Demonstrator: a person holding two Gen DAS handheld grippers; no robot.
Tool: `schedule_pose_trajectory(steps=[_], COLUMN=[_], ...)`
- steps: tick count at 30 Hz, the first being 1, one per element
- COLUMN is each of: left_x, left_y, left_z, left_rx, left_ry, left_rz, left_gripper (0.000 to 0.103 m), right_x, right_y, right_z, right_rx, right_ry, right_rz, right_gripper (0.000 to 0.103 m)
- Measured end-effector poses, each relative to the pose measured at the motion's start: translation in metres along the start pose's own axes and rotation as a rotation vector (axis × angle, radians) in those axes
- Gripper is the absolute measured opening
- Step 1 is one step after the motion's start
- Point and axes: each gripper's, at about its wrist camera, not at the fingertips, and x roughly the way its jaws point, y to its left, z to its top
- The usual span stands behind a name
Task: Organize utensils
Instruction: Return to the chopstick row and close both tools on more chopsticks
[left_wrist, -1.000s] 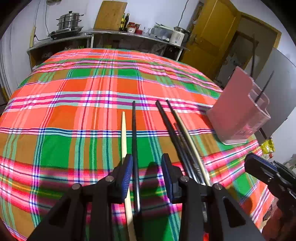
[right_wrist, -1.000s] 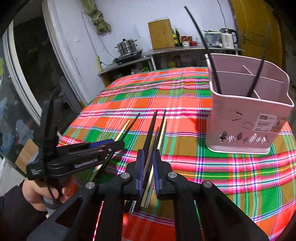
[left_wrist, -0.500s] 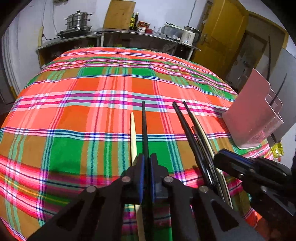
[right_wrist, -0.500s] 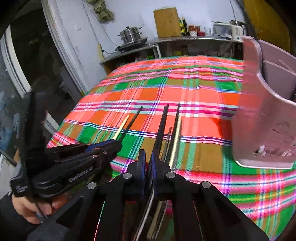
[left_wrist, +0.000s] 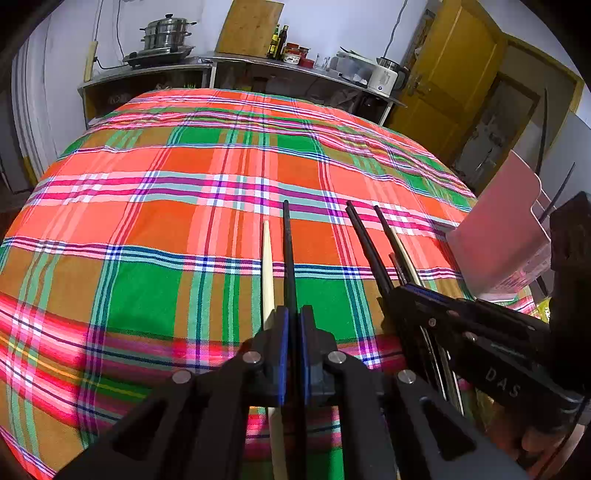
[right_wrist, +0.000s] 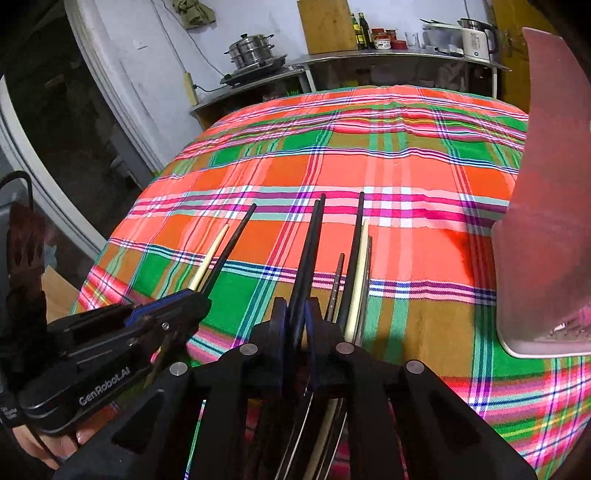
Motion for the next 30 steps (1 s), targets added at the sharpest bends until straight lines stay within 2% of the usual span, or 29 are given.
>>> schedule_pose_trajectory(steps=[13,26,30], left_x=[0.000,0.002,0.008], left_y=[0.005,0.001,-0.005], left_z=[-0.001,0.003,0.012], left_rx=[-0.005,0.016,0.047], left_ry=[-0.003,0.005,0.026], left_rz=[-0.019,-0.001,0.017], left_gripper=[0.007,0.007,0.007], right_x=[-0.001,0.007,0.011], right_y=[-0.012,-0.002,-0.004], right_z=[0.003,0.008,0.015], right_rx=[0.066,0.012,0.026], right_ry=[-0.014,0.000,0.013], right_rz=[0.011,-0.086,-0.084], right_gripper=[0.011,0.009,0.009])
